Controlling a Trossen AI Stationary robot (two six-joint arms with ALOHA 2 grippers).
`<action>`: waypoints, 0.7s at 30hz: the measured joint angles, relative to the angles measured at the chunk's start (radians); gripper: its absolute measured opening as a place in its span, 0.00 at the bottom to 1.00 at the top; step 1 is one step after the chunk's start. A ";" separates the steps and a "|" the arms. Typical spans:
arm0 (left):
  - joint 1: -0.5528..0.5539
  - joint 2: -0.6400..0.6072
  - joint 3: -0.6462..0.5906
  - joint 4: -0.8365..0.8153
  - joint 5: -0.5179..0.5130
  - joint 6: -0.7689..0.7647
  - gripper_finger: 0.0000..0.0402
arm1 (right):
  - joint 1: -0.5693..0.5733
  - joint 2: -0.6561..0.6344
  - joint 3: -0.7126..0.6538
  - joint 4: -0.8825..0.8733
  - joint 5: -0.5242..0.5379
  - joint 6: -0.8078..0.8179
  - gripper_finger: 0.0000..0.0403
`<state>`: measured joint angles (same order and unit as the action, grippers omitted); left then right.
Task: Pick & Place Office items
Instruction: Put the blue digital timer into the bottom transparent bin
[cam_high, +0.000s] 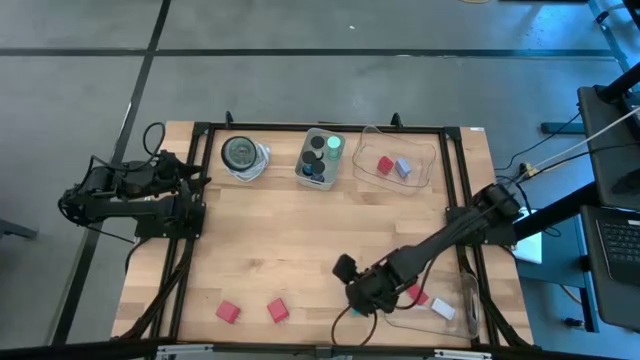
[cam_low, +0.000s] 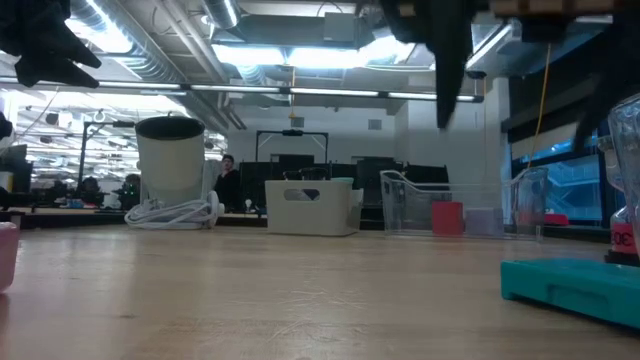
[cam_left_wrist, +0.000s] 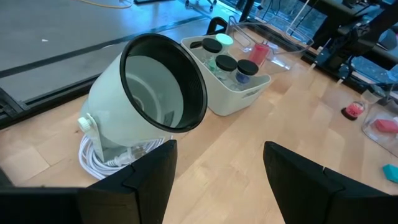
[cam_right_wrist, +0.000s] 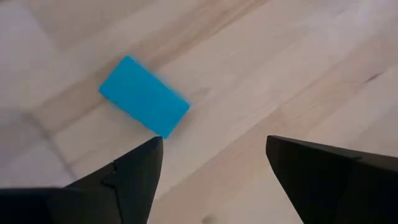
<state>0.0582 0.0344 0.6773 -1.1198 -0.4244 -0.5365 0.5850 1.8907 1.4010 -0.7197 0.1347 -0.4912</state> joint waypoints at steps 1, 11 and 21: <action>0.000 0.000 0.000 0.000 0.000 0.000 0.59 | 0.004 0.014 0.008 -0.019 0.001 -0.019 0.72; 0.000 0.000 0.000 0.000 0.000 0.000 0.59 | -0.021 0.092 0.135 -0.056 -0.056 0.180 0.72; 0.000 0.000 0.000 0.000 0.000 0.000 0.59 | -0.070 0.092 0.216 -0.040 -0.079 1.210 0.72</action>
<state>0.0579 0.0344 0.6773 -1.1198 -0.4244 -0.5365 0.5148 1.9827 1.6173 -0.7599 0.0555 0.7183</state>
